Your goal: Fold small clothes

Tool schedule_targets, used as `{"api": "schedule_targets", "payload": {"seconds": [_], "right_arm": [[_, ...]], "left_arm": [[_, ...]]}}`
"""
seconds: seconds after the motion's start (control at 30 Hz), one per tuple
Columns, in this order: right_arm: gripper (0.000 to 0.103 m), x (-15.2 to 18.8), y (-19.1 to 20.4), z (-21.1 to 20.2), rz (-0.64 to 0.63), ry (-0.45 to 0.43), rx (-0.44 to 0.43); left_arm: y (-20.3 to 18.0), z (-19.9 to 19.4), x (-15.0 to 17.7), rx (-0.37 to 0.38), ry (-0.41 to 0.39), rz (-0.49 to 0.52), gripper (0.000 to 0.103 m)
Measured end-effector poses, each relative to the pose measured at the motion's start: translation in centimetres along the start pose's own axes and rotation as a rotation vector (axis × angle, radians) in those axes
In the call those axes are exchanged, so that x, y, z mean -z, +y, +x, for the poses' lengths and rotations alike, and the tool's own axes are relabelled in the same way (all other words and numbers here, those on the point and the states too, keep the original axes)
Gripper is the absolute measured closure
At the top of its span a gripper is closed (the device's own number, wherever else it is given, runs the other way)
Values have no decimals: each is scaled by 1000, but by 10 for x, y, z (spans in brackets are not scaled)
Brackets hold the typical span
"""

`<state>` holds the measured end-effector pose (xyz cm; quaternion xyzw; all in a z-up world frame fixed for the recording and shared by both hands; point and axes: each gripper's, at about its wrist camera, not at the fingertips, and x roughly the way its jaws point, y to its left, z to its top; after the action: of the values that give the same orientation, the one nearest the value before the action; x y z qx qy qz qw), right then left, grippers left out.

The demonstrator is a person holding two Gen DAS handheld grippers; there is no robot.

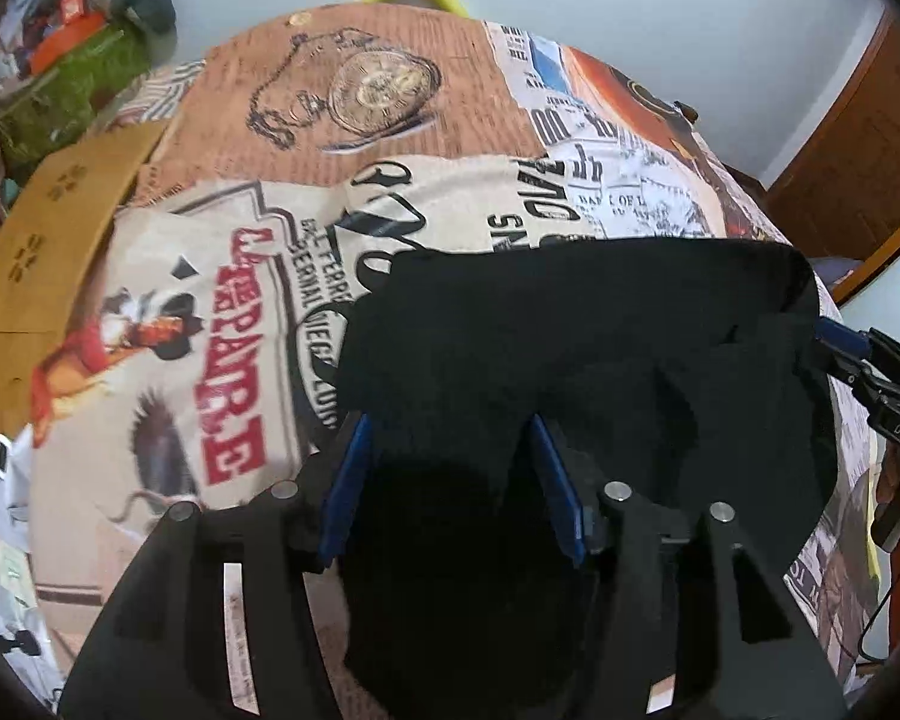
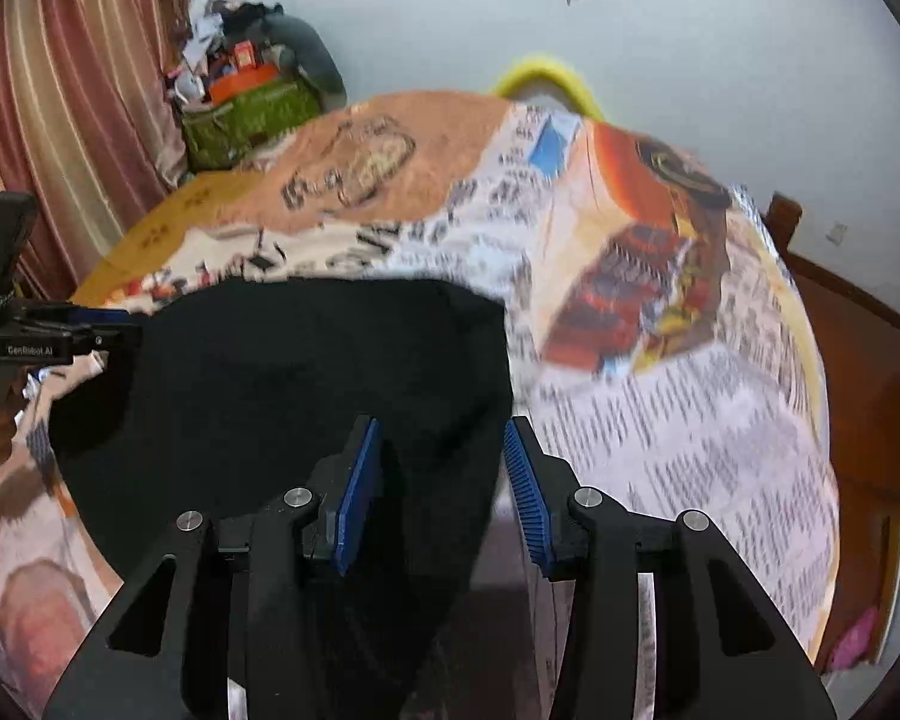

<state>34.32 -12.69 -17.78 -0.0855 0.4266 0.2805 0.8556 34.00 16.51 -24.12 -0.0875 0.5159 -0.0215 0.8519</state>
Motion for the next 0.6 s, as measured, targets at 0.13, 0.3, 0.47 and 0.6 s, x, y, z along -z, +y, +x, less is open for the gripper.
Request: {"api": "schedule_targets", "payload": {"seconds": [0.13,0.3,0.47,0.6], "right_arm": [[64,3,-7,8,31,10,-3],[82,-1,-11,17,70,-3,-29],[88,4,-19,32,119,22,-35],[88,2,-21,30,137,39,-39]], "left_arm": [[-3,9,-2,-13,14,12,88],[10,-4,-9,5,-46,-45,96],[19,10,-13,-50,-23,-83,95],[18,20,-12,-82,-2,-99,92]]}}
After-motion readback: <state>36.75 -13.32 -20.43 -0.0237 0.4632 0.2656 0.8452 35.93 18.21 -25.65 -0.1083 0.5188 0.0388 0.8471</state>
